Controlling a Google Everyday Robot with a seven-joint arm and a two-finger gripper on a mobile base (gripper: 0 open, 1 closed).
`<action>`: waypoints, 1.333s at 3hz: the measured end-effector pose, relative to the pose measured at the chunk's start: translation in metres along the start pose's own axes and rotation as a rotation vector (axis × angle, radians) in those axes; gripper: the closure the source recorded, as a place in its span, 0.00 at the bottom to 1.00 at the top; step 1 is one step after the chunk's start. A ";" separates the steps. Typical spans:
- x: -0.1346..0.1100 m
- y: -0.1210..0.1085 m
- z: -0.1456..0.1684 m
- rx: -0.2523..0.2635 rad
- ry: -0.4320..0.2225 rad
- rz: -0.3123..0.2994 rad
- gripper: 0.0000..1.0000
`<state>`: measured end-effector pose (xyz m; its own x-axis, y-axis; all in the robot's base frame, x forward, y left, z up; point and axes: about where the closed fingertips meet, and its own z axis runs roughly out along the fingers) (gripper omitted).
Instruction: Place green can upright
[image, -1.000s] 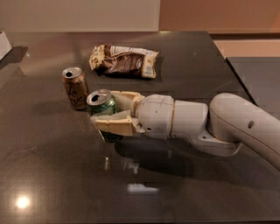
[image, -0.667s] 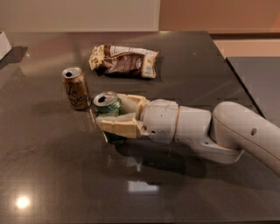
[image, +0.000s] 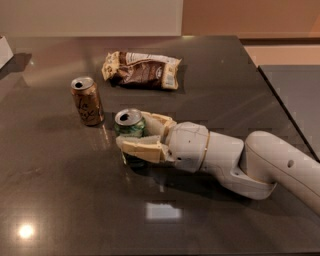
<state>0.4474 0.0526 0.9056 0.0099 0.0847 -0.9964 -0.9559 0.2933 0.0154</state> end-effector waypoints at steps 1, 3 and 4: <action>0.002 0.000 0.000 -0.003 0.020 -0.031 0.37; 0.001 0.002 0.003 -0.010 0.022 -0.034 0.00; 0.001 0.002 0.003 -0.010 0.022 -0.034 0.00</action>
Offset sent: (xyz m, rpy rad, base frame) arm 0.0003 0.0003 -0.0020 -0.0268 -0.0224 0.0006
